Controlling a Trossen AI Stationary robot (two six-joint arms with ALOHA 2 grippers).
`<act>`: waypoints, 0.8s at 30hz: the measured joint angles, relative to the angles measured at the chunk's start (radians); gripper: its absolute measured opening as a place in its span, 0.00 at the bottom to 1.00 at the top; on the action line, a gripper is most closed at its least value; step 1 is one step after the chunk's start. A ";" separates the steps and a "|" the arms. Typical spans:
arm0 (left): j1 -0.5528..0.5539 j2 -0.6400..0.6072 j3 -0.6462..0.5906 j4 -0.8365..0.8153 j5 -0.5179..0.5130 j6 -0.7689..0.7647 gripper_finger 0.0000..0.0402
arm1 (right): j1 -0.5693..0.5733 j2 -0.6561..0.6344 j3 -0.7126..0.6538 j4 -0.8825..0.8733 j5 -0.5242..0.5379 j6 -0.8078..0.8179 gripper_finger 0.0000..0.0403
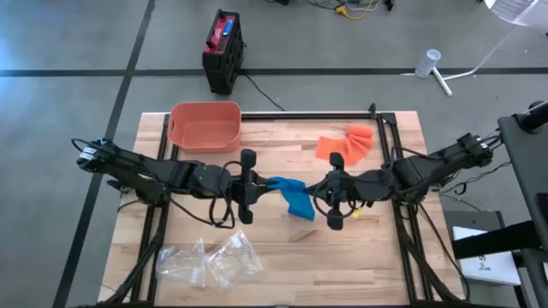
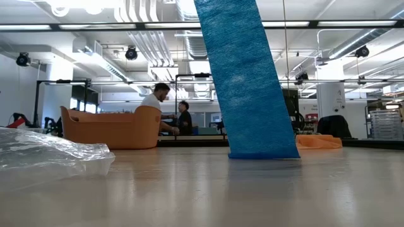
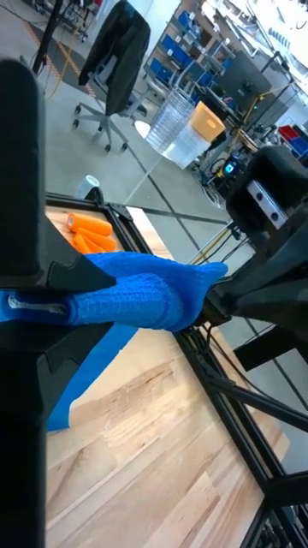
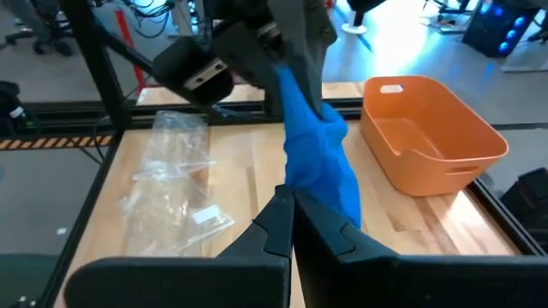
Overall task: Roll bandage
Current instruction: Roll the blue bandage
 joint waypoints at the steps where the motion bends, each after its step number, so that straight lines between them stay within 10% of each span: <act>1: 0.000 0.000 0.000 0.000 0.000 -0.002 0.03 | 0.000 0.000 0.000 0.003 0.000 0.000 0.00; 24: 0.000 0.000 0.000 0.008 0.000 -0.055 0.04 | 0.007 0.019 -0.011 0.028 0.004 0.024 0.23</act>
